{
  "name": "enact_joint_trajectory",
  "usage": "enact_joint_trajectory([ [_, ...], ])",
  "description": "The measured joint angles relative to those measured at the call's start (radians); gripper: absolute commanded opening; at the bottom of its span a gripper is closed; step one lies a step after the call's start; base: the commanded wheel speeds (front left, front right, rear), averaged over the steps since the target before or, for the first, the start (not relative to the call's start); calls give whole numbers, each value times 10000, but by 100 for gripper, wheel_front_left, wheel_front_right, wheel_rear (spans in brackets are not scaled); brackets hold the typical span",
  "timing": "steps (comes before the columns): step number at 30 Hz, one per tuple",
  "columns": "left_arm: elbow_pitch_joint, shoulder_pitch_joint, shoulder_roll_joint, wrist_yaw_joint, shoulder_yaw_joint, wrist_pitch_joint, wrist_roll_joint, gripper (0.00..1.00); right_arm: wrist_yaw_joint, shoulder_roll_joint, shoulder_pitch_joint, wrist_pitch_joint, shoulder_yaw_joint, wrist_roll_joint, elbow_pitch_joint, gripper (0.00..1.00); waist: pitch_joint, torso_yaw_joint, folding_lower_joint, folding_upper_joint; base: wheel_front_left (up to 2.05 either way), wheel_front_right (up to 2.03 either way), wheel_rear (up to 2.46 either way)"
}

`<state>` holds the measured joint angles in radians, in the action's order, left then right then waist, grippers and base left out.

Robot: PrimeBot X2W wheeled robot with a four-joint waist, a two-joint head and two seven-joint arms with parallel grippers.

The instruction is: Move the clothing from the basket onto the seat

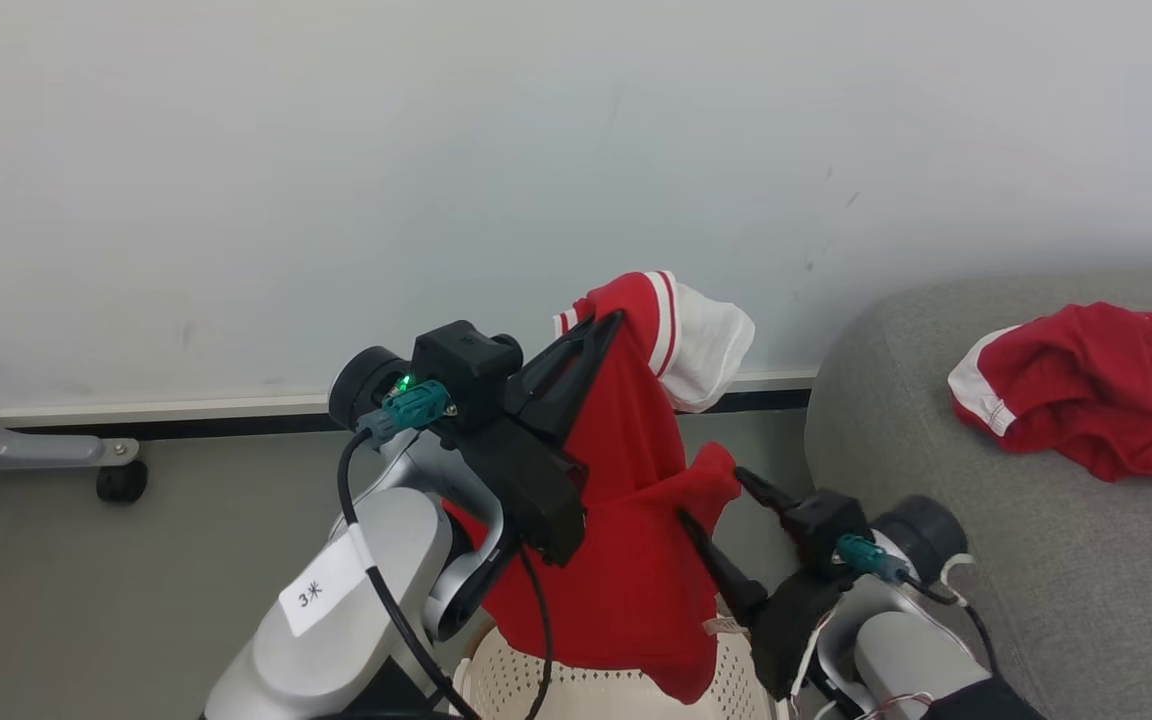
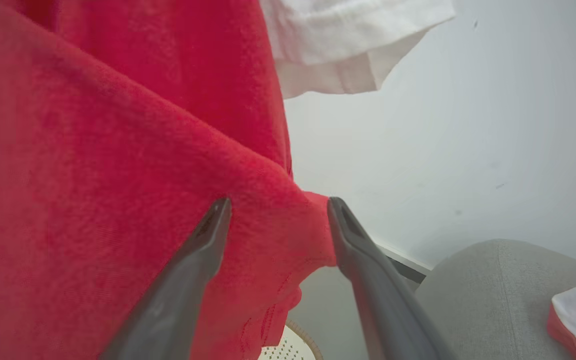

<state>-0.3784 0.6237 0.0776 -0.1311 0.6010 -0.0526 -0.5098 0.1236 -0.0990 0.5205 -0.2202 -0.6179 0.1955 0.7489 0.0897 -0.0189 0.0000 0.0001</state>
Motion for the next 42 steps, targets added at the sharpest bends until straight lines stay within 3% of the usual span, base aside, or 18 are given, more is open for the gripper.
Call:
enact_joint_trajectory([
  [6, 184, 103, -75, 0, 224, 171, -209, 0, 2, -61, 617, -17, -1551, -4, 343, 100, -71, -115, 0, 0, 0, 0, 0],
  [17, 318, 284, -102, 0, 360, 337, -380, 0, 10, -38, 1292, -153, -3342, 629, 980, 100, -162, -319, 0, 0, 0, 0, 0],
  [18, 322, 286, -105, 0, 370, 337, -382, 0, 10, -31, 1320, -159, -3501, 688, 1018, 86, -169, -334, 1, 0, 0, 0, 0],
  [19, 322, 290, -109, 0, 374, 339, -385, 0, 10, -17, 1370, -163, -3626, 719, 1064, 55, -177, -346, 1, 0, 0, 0, 0],
  [22, 328, 299, -119, 0, 374, 357, -407, 0, 10, 21, 1602, -201, -3919, 886, 1162, 0, -201, -374, 0, 0, 0, 0, 0],
  [36, 96, 191, 199, 180, 40, 378, -525, 0, 10, 27, 1810, -290, -4044, 2297, 1177, 0, -272, -229, 0, 0, 0, 0, 0],
  [38, 58, 70, 320, 261, -82, 372, -560, 16, 10, -17, 1809, -290, -3814, 2568, 1039, 0, -274, -140, 1, 0, 0, 0, 0],
  [42, -36, -244, 414, 268, -151, 316, -616, 73, 10, -301, 1814, -291, -3239, 3057, 698, 0, -265, 67, 1, 0, 0, 0, 0],
])
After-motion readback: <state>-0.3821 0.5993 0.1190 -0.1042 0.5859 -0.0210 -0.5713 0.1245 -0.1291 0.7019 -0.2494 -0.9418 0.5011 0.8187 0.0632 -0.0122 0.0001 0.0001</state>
